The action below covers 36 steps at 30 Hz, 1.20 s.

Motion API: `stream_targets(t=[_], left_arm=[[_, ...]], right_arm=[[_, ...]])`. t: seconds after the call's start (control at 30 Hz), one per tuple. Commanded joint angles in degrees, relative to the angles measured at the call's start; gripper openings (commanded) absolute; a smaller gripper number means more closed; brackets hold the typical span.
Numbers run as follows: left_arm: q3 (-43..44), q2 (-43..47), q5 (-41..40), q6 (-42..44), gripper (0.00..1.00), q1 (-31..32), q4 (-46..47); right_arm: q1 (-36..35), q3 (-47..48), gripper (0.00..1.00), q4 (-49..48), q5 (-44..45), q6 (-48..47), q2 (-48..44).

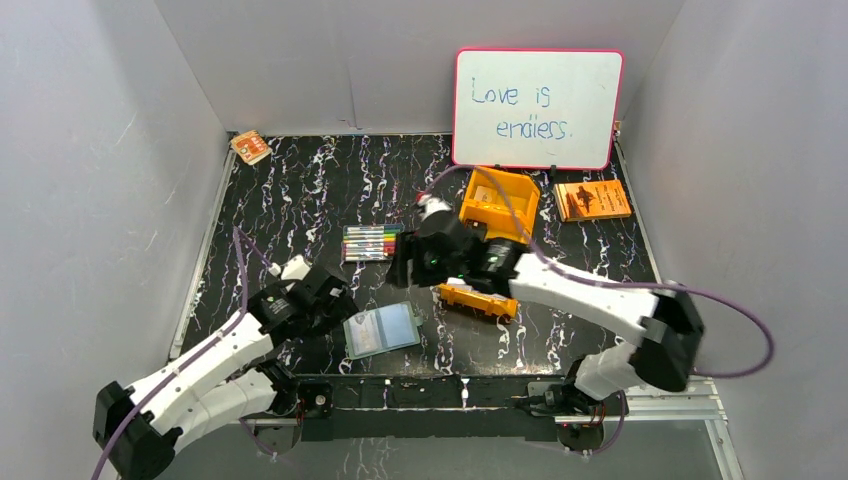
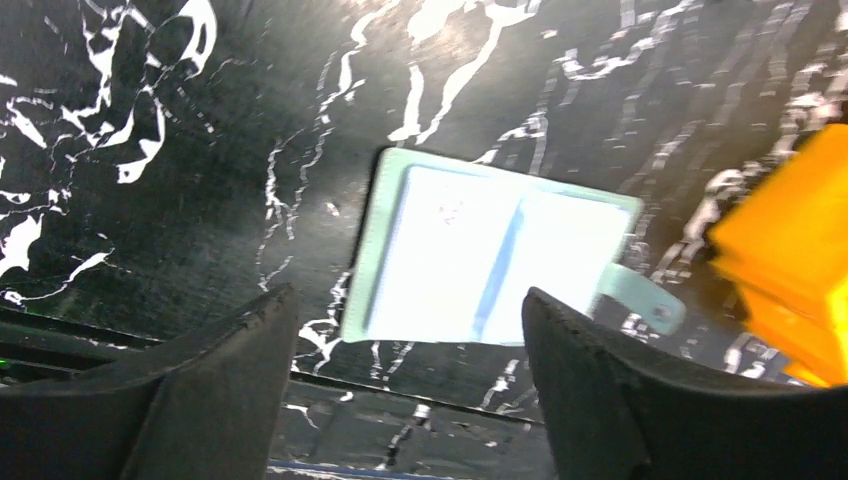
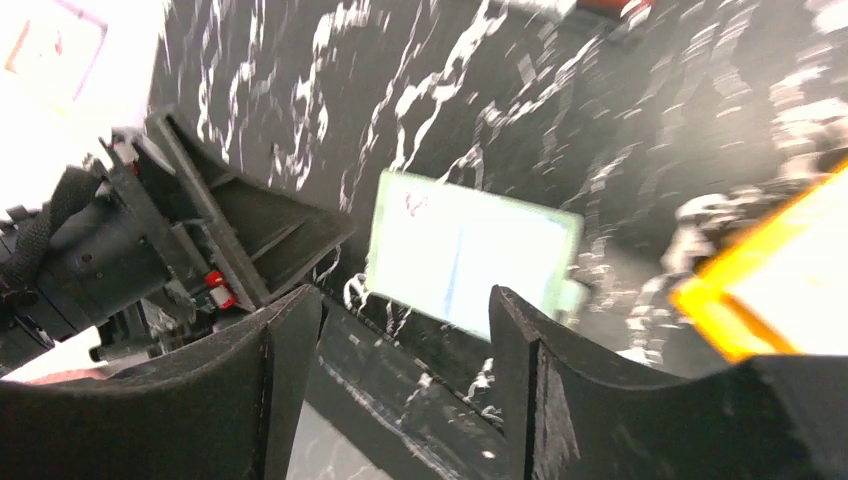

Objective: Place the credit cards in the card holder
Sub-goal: Insert the credit card into the card holder, then pick up the credit card from the storage box.

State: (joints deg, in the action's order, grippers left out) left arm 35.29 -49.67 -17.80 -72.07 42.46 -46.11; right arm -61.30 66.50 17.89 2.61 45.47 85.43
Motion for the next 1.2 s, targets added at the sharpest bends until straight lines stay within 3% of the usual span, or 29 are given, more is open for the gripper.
stream_targets(t=[0.0,0.1,0.2,0.6,1.17], left_arm=[[5.7,3.0,-3.8,3.5,0.84,-0.2,-4.0],[7.2,3.3,-4.3,7.2,0.90,-0.1,-1.8],[7.6,2.2,-2.8,10.5,0.90,-0.2,1.7],[9.8,-6.8,-1.5,12.4,0.89,-0.2,7.2],[7.9,-9.8,0.3,12.2,0.89,-0.3,9.6]], right_arm=[[7.6,-2.7,0.71,8.4,12.2,-6.2,-13.1],[19.5,-10.6,0.71,6.6,2.0,-5.7,-18.7],[24.5,-17.0,0.69,3.4,-1.6,-4.6,-22.6],[27.1,-28.3,0.68,-9.9,0.4,2.0,-19.5],[27.4,-29.6,0.68,-15.3,1.2,5.0,-8.1]])
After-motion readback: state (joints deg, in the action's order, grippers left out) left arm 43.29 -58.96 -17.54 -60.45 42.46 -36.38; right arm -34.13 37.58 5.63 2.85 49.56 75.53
